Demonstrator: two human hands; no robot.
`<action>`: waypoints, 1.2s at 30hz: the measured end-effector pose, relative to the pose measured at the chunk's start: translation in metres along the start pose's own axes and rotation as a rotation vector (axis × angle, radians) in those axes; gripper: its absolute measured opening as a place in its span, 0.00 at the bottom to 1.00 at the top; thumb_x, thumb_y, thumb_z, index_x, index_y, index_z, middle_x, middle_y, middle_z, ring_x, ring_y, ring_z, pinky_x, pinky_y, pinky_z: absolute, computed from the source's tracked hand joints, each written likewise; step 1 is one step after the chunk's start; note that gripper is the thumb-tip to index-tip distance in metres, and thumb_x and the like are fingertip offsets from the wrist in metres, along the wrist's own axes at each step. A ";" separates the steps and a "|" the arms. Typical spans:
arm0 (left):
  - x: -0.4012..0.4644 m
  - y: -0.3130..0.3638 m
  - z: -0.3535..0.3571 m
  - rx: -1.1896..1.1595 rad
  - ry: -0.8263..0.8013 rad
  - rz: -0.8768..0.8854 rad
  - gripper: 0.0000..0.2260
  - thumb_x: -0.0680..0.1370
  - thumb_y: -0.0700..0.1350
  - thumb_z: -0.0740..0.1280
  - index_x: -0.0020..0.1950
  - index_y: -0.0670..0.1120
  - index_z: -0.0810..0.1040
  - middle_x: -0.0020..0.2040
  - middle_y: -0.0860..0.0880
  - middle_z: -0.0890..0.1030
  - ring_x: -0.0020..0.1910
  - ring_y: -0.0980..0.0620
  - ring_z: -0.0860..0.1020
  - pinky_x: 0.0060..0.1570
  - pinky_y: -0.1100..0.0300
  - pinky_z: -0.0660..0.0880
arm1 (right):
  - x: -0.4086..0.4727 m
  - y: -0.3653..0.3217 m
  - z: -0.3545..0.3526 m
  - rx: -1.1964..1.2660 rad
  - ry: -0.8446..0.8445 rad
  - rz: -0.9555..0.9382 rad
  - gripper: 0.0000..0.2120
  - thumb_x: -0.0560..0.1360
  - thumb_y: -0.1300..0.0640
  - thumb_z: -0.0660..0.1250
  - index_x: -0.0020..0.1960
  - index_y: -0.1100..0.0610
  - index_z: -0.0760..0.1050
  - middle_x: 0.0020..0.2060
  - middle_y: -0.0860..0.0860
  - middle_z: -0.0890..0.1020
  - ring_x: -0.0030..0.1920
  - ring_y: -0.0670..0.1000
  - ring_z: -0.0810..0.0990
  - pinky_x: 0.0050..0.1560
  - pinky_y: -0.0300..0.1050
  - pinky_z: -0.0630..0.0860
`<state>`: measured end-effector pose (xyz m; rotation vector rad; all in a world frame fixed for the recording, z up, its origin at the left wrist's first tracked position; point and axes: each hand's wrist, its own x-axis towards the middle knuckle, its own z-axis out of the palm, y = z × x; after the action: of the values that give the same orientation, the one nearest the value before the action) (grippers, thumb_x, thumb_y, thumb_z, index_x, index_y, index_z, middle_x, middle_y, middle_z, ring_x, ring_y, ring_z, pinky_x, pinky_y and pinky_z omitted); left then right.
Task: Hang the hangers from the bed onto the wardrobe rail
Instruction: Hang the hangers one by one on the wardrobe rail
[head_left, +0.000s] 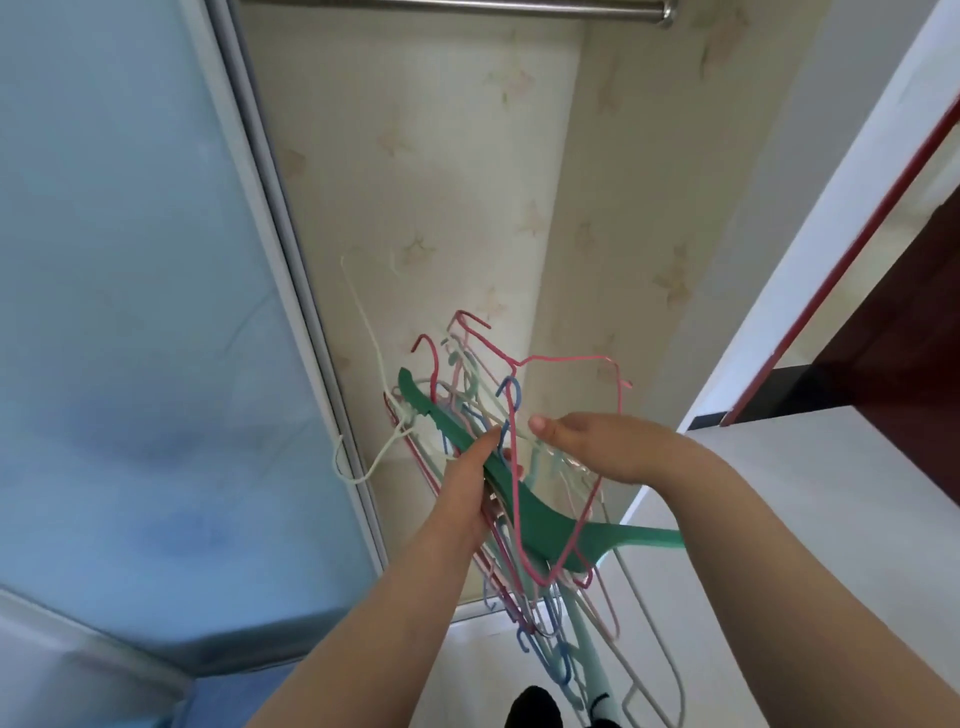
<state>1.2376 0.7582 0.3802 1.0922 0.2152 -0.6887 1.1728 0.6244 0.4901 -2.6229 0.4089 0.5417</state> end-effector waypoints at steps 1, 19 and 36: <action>0.001 0.002 -0.004 0.028 -0.013 -0.009 0.10 0.75 0.49 0.70 0.39 0.44 0.78 0.32 0.47 0.77 0.30 0.50 0.75 0.38 0.57 0.73 | 0.006 -0.008 -0.005 -0.055 0.065 0.039 0.49 0.64 0.22 0.36 0.62 0.53 0.74 0.61 0.54 0.78 0.60 0.56 0.76 0.63 0.53 0.69; 0.016 0.010 -0.010 0.152 -0.129 -0.055 0.10 0.77 0.49 0.68 0.52 0.44 0.78 0.41 0.47 0.82 0.37 0.49 0.79 0.34 0.59 0.75 | 0.057 -0.050 -0.020 0.075 0.145 0.207 0.23 0.81 0.50 0.58 0.32 0.62 0.72 0.23 0.54 0.77 0.22 0.51 0.76 0.36 0.43 0.78; 0.038 0.015 -0.004 0.295 -0.234 -0.094 0.09 0.76 0.49 0.68 0.48 0.43 0.79 0.39 0.47 0.80 0.35 0.48 0.79 0.41 0.56 0.75 | 0.044 -0.027 -0.037 0.314 -0.098 0.091 0.13 0.80 0.65 0.51 0.49 0.68 0.73 0.35 0.60 0.84 0.38 0.59 0.85 0.40 0.47 0.82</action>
<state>1.2770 0.7510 0.3712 1.2761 -0.0380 -0.9469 1.2329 0.6216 0.5109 -2.2769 0.5373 0.5811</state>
